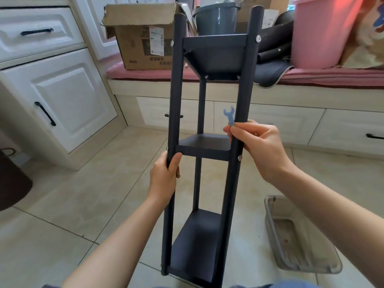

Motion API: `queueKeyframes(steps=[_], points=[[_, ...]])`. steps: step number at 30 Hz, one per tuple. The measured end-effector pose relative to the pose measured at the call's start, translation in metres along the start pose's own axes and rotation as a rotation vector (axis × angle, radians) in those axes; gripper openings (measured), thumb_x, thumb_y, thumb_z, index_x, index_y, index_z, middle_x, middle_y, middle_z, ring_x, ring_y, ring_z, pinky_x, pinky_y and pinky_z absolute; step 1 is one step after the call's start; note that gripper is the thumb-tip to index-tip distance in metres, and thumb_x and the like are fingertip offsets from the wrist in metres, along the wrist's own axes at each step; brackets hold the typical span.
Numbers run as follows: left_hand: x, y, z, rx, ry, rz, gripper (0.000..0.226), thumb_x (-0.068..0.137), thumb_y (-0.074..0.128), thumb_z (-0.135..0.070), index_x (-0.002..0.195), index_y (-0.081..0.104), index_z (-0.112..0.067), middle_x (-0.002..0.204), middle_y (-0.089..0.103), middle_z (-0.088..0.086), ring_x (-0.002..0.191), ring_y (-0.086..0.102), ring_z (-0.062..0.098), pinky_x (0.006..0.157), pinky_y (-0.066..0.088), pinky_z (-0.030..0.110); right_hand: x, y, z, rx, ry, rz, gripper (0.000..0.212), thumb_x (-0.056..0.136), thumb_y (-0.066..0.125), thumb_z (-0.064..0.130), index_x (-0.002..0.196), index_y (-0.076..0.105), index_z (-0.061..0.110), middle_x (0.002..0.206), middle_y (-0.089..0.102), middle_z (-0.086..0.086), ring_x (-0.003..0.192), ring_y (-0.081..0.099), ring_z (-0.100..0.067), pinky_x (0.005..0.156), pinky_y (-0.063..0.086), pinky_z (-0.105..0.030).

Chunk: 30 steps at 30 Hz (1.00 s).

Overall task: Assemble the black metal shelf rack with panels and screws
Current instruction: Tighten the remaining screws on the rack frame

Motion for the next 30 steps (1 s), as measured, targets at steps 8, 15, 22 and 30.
queueKeyframes(steps=[8, 15, 22, 30], points=[[-0.043, -0.008, -0.067, 0.301, 0.336, -0.177, 0.061, 0.09, 0.046, -0.054, 0.141, 0.043, -0.02, 0.135, 0.038, -0.002, 0.124, 0.034, 0.015, 0.102, 0.026, 0.033, -0.012, 0.018, 0.012, -0.148, -0.126, -0.03, 0.013, 0.091, 0.066, 0.008, 0.092, 0.078, 0.014, 0.091, 0.058, 0.0, 0.082, 0.057, 0.005, 0.076, 0.046, -0.012], [-0.047, 0.027, -0.085, 0.478, 0.491, 0.21, 0.076, 0.083, 0.057, -0.064, 0.145, 0.046, -0.02, 0.158, 0.035, -0.005, 0.155, 0.004, 0.015, 0.125, -0.005, 0.039, -0.019, 0.029, 0.017, -0.198, -0.172, -0.004, 0.013, 0.091, 0.067, 0.009, 0.093, 0.077, 0.017, 0.095, 0.062, 0.0, 0.09, 0.062, -0.003, 0.082, 0.051, -0.017], [-0.041, 0.017, -0.085, 0.521, 0.536, 0.158, 0.064, 0.077, 0.061, -0.057, 0.125, 0.061, -0.015, 0.119, 0.058, -0.001, 0.123, 0.049, 0.023, 0.123, 0.014, 0.055, -0.017, 0.047, 0.027, -0.372, -0.277, -0.028, 0.012, 0.09, 0.07, 0.013, 0.099, 0.078, 0.012, 0.087, 0.058, 0.005, 0.084, 0.061, -0.011, 0.073, 0.051, -0.02], [-0.041, -0.003, -0.073, 0.488, 0.477, 0.077, 0.056, 0.067, 0.068, -0.052, 0.111, 0.06, -0.019, 0.102, 0.055, -0.014, 0.108, 0.049, 0.019, 0.106, 0.033, 0.052, -0.021, 0.083, 0.035, -0.461, -0.395, 0.167, 0.013, 0.093, 0.067, 0.015, 0.1, 0.078, 0.013, 0.09, 0.054, 0.008, 0.085, 0.055, -0.003, 0.08, 0.048, -0.014]])
Point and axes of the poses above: each hand's wrist, its own x-axis towards the middle knuckle, its own y-axis out of the palm, z = x × y, the point moved 7 cm from there along x, towards the middle knuckle
